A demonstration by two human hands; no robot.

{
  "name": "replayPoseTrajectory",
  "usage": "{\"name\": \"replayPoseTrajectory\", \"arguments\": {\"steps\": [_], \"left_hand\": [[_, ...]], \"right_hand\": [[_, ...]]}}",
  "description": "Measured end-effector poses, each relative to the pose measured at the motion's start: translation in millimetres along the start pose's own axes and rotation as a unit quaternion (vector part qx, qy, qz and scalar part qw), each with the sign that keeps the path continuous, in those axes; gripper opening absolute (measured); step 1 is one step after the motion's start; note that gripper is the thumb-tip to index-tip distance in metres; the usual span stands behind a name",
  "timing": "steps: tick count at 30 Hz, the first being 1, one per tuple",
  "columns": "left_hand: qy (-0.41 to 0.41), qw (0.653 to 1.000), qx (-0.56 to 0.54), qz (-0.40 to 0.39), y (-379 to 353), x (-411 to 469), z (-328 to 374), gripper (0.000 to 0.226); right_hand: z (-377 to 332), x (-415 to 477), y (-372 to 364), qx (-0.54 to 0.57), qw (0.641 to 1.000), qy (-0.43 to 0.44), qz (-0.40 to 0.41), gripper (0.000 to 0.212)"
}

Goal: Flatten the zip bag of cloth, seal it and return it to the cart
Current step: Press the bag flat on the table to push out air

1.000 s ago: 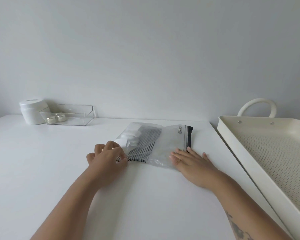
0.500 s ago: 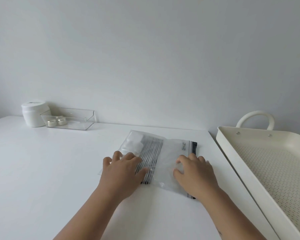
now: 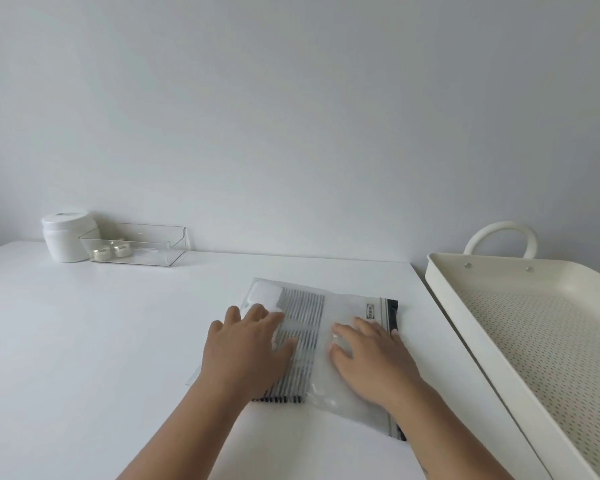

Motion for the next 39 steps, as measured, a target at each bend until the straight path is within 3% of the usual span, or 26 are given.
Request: {"name": "replayPoseTrajectory", "arguments": {"steps": [5, 9, 12, 16, 25, 39], "left_hand": [[0.019, 0.998, 0.004, 0.064, 23, -12, 12, 0.054], [0.022, 0.997, -0.067, -0.035, -6, -15, 22, 0.053], [0.008, 0.994, -0.078, -0.072, -15, -14, 22, 0.058], [-0.019, 0.996, -0.038, -0.073, -18, -11, 25, 0.057], [-0.012, 0.998, 0.005, -0.064, -21, -13, 35, 0.058], [0.006, 0.998, 0.005, -0.061, -22, -14, 35, 0.064]], "right_hand": [[-1, -3, 27, -0.006, 0.999, -0.019, 0.032, 0.037], [-30, -1, 18, 0.035, 0.994, 0.074, 0.068, 0.046], [-57, 15, -6, 0.037, 0.994, 0.107, 0.002, 0.048], [-53, 30, -35, -0.017, 0.995, 0.073, -0.062, 0.049], [-27, 31, -33, -0.014, 0.998, 0.067, 0.008, 0.054], [36, 23, -9, -0.040, 0.998, -0.041, 0.005, 0.063]]}}
Point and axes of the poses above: each hand's wrist, its own x-axis towards the middle knuckle, its own y-axis out of the back of the hand, z = x × y, the point moved 6 cm from there along x, towards the middle knuckle, and after that the axes turned 13 degrees about x, right-handed, at the moved point
